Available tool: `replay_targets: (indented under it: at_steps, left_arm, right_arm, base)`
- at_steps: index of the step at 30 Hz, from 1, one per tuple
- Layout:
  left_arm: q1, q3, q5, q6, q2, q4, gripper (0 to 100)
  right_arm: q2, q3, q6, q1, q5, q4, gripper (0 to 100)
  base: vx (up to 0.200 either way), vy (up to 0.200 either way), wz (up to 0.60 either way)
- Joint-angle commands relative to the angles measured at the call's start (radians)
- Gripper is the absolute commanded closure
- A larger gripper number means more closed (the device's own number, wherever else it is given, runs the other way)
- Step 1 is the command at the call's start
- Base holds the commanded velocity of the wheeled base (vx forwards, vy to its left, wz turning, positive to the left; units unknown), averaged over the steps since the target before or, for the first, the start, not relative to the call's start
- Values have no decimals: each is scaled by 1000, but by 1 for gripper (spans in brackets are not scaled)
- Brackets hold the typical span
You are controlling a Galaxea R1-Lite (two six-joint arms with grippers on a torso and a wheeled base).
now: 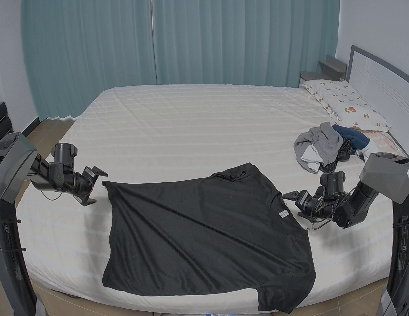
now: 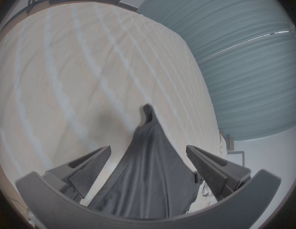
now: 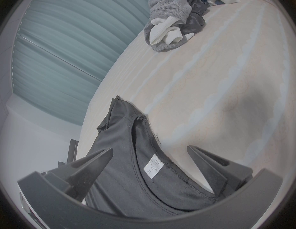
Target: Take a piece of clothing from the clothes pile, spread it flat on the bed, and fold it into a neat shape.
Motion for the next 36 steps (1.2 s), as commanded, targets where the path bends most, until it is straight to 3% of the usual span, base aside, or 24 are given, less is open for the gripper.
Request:
replay_targets:
  at_steps: [1,5,6,10,19,29,30,36]
  left_arm:
    - [-50,398,3,-2,-201,-214,0]
    - [-90,579,3,-8,-252,-318,0]
    - [-94,596,3,-7,-254,-329,0]
    - [-123,712,11,-8,-254,-427,0]
    - [-165,852,27,3,-249,-539,0]
    - [-166,886,29,4,-255,-577,0]
    - [-165,889,29,4,-255,-577,0]
    - [-171,896,30,1,-281,-576,0]
  right_arm:
    - [40,-36,-31,23,-41,6,0]
    - [52,-41,-37,31,-41,8,0]
    - [52,-41,-41,31,-42,8,100]
    - [52,-35,-91,32,-48,29,100]
    - [35,-7,-96,-1,-62,18,100]
    - [24,-3,-94,-18,-64,17,100]
    - [21,4,-94,-18,-62,17,0]
    - [-57,96,-70,-24,-38,-38,0]
  base:
    - [0,0,0]
    - [0,0,0]
    - [0,0,0]
    - [0,0,0]
    - [0,0,0]
    - [0,0,0]
    - [0,0,0]
    - [0,0,0]
